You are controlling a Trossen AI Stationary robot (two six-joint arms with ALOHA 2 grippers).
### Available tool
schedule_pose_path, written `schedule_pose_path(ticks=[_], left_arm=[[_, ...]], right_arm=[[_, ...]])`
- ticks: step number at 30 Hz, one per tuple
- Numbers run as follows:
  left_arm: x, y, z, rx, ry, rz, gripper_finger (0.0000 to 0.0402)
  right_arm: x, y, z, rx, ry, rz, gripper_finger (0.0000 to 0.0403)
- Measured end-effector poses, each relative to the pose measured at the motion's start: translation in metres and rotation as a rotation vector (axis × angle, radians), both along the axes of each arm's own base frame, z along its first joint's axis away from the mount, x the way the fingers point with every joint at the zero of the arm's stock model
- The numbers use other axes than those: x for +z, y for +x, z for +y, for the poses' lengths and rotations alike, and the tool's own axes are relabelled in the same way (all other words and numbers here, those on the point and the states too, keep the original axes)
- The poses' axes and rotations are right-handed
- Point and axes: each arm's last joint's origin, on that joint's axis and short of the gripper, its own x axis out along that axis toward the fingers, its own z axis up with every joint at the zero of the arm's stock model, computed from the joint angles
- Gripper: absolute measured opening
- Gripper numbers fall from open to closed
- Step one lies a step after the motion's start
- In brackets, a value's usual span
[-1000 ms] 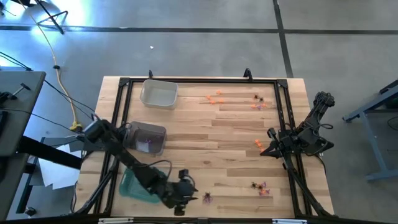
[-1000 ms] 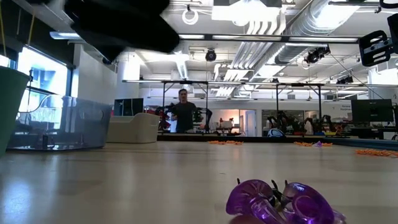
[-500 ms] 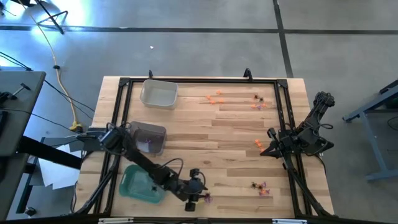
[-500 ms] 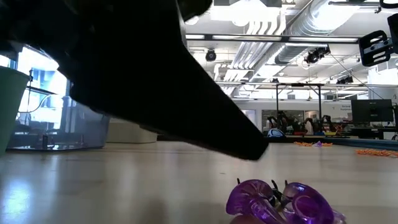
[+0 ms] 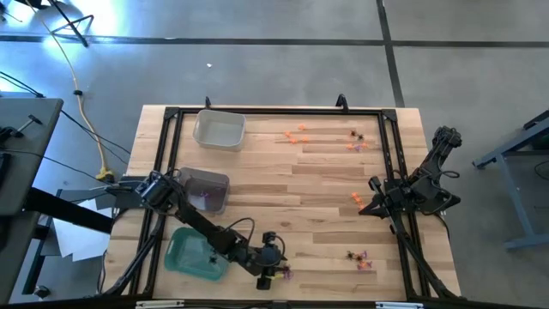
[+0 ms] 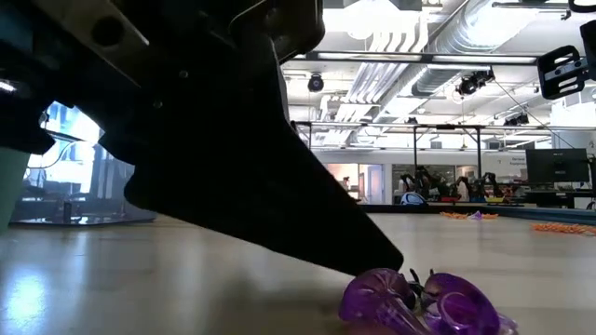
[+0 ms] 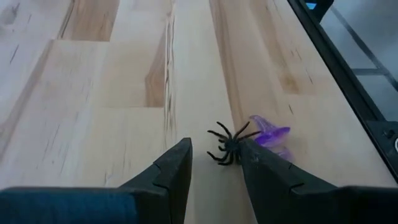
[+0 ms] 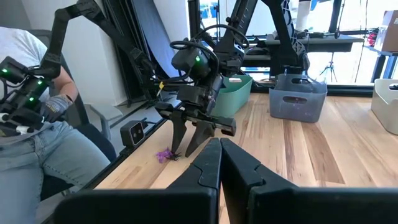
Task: Sort Halloween decoration
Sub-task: Put the bottom center black spider into the green bin
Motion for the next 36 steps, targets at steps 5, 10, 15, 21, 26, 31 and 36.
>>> schedule_pose_path(ticks=[5, 10, 15, 21, 26, 31, 36], left_arm=[[-0.006, 0.001, -0.001, -0.002, -0.02, -0.005, 0.0127], [-0.014, 0.003, -0.003, 0.002, -0.055, -0.019, 0.0127], [-0.016, 0.003, -0.003, 0.013, -0.033, -0.017, 0.0127], [-0.017, 0.002, -0.003, 0.014, -0.02, -0.016, 0.0126], [-0.017, 0.001, -0.003, 0.019, -0.012, -0.014, 0.01], [-0.018, 0.001, -0.003, 0.023, -0.01, -0.012, 0.0062], [-0.011, -0.001, -0.003, 0.01, 0.005, 0.008, 0.0054]], right_arm=[[0.0, 0.0, 0.0, 0.0, 0.0, 0.0, 0.0], [0.0, 0.0, 0.0, 0.0, 0.0, 0.0, 0.0], [0.0, 0.0, 0.0, 0.0, 0.0, 0.0, 0.0], [0.0, 0.0, 0.0, 0.0, 0.0, 0.0, 0.0], [0.0, 0.0, 0.0, 0.0, 0.0, 0.0, 0.0], [0.0, 0.0, 0.0, 0.0, 0.0, 0.0, 0.0], [0.0, 0.0, 0.0, 0.0, 0.0, 0.0, 0.0]])
